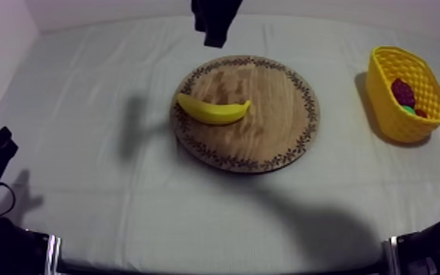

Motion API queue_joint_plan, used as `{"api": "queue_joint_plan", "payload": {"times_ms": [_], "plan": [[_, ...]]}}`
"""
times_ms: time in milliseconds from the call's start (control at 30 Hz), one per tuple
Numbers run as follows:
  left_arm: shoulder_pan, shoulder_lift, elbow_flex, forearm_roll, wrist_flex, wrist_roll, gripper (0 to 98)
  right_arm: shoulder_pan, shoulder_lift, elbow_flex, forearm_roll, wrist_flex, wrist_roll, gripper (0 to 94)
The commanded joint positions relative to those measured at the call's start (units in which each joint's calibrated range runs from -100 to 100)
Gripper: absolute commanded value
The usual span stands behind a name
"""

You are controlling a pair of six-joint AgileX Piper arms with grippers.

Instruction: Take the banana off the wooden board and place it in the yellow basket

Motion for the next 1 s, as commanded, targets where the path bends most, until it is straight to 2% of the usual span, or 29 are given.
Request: {"api": "queue_joint_plan", "payload": {"times_ms": [0, 167, 367, 633, 967], "plan": [[-0.02, 0.02, -0.02, -0.01, -0.01, 0.01, 0.1, 0.05, 0.17, -0.01, 0.48, 0.17, -0.8, 38.7], [-0.02, 0.02, -0.02, -0.01, -0.01, 0.01, 0.1, -0.1, 0.6, 0.41, 1.55, 0.47, -1.89, 60.8], [-0.02, 0.02, -0.02, -0.01, -0.01, 0.01, 0.1, -0.57, 0.73, 1.63, 2.35, 0.52, -2.4, 76.8], [-0.02, 0.02, -0.02, -0.01, -0.01, 0.01, 0.1, -0.65, 2.64, 6.34, 2.44, -1.44, -2.13, 80.6], [-0.02, 0.02, -0.02, -0.01, -0.01, 0.01, 0.1, -0.01, 9.03, 15.12, 2.88, -10.95, -2.22, 79.5]]}}
